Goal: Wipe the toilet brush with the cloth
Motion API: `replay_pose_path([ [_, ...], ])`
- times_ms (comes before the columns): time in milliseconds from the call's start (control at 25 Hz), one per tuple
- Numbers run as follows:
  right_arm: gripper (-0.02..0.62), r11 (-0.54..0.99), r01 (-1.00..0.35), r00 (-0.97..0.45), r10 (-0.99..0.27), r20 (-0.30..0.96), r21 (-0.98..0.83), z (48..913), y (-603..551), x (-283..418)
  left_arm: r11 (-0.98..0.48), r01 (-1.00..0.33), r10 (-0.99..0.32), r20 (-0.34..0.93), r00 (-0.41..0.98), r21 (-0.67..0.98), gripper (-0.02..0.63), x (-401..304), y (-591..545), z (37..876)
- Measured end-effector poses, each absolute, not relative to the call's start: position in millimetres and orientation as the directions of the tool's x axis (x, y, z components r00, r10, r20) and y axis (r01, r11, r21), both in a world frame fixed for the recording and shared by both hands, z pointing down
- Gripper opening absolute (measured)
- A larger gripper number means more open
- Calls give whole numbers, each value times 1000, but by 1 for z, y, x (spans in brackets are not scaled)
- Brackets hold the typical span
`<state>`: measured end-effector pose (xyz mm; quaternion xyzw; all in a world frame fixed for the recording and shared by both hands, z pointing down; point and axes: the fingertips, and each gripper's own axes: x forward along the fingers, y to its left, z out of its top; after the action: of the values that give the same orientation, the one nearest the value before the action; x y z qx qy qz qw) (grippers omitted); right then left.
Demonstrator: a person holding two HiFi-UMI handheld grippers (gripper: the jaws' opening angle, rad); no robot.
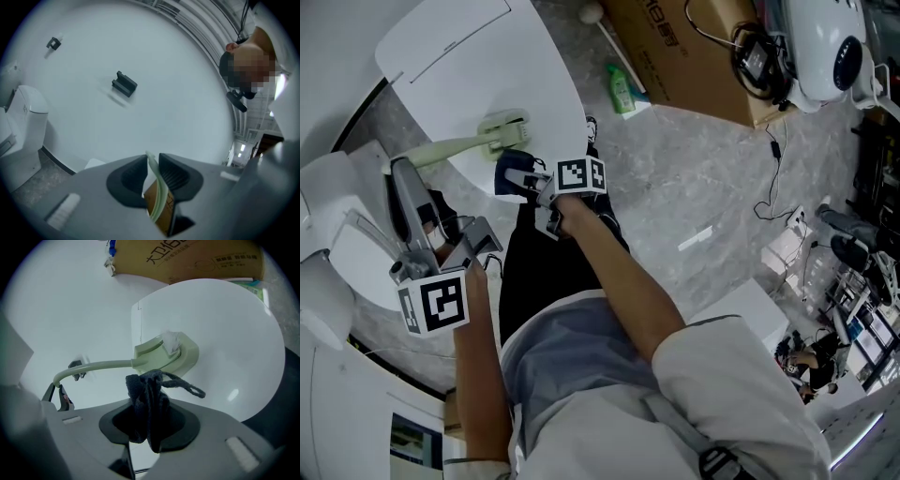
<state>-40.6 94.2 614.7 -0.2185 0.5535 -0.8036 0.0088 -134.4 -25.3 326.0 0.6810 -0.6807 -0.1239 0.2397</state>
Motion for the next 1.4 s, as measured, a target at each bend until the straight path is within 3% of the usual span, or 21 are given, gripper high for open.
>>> replay_pose_path([
  [360,106,-177,-399,-902,-99,420,-900,614,89,-23,61,-869,-987,161,22,491,0,-133,-22,326],
  [1080,107,66,-446,-876,170,451,-893,616,73,-3,103,-868,-986,168,-23,485,0,-135,-19,327],
  [1200,107,48,-452,-882,122,455,-891,616,59,3,109,-868,-985,169,-30,484,0,-136,-20,327],
  [1400,106,-70,-496,-861,-93,501,-865,624,14,21,118,-869,-984,172,-39,480,0,-135,-21,327],
])
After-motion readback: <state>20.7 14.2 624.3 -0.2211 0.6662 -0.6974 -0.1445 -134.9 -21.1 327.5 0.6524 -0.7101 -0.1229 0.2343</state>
